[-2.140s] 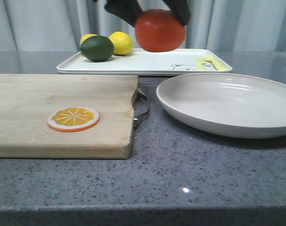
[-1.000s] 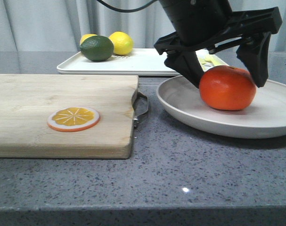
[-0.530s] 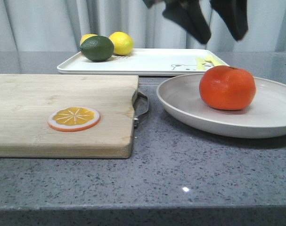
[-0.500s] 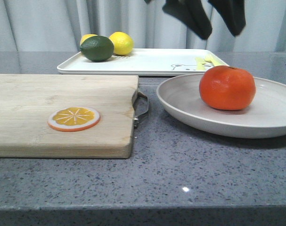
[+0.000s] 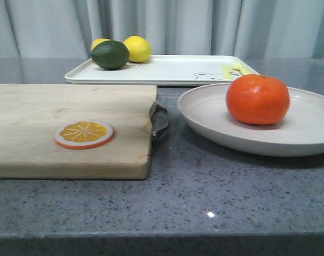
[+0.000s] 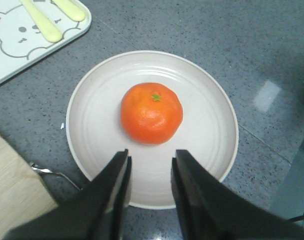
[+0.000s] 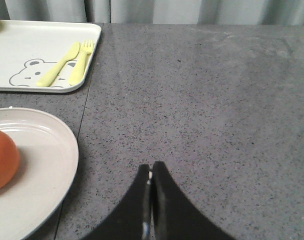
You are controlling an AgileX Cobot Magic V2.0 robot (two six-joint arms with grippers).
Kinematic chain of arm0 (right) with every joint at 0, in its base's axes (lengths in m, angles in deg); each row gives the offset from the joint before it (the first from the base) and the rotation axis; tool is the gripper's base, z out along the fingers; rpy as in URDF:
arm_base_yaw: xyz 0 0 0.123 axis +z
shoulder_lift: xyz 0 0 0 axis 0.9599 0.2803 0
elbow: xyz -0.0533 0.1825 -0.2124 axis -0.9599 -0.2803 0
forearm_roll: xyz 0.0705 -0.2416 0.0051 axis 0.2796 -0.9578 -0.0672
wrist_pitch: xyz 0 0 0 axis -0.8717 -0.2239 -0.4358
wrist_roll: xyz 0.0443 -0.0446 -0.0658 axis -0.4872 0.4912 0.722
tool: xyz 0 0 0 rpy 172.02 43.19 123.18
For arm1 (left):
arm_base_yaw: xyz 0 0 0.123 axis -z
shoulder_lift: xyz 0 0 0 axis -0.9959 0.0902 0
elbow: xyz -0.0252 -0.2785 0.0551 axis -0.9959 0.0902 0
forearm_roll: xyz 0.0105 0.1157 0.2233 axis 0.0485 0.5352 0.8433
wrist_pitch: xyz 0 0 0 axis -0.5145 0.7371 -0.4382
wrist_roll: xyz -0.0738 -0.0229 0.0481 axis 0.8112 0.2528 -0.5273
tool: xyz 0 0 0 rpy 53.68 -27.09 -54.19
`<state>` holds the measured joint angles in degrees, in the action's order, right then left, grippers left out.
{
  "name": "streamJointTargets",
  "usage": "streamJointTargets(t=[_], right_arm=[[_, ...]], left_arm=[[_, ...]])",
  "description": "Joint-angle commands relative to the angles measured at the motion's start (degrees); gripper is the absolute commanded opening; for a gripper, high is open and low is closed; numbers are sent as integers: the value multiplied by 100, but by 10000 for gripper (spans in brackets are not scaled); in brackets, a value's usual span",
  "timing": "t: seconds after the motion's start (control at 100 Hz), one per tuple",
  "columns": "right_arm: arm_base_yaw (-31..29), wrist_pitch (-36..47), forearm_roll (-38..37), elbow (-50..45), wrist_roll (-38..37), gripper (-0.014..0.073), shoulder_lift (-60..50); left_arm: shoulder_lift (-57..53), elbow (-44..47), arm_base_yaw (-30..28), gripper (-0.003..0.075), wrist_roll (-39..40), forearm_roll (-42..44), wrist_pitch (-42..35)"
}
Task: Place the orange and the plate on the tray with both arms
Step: 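Open the left gripper and raise it away from the orange, then move the right gripper down to the plate rim nearest it and grasp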
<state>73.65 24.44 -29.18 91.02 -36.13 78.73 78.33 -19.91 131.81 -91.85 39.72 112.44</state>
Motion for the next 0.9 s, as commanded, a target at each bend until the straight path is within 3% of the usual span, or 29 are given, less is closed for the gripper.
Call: streamJointTargets(t=[0.0,0.2,0.46,0.89], right_arm=[[74,390,-80,187,5,-67,153],[197,390,-86,187,48,-67,336],[197,262,-86,198,48,-67,503],[621,-655,-86,1118,62,-62,1684]], left_arm=[[-704,220,-18,186,-13,-43,-577],[-1774,1112,-18,169,-13,-28,-944],[-2953,1948,-18,-21,-13,112,-1047],[-4086,2677,-18,-20,-13,312,-1083]])
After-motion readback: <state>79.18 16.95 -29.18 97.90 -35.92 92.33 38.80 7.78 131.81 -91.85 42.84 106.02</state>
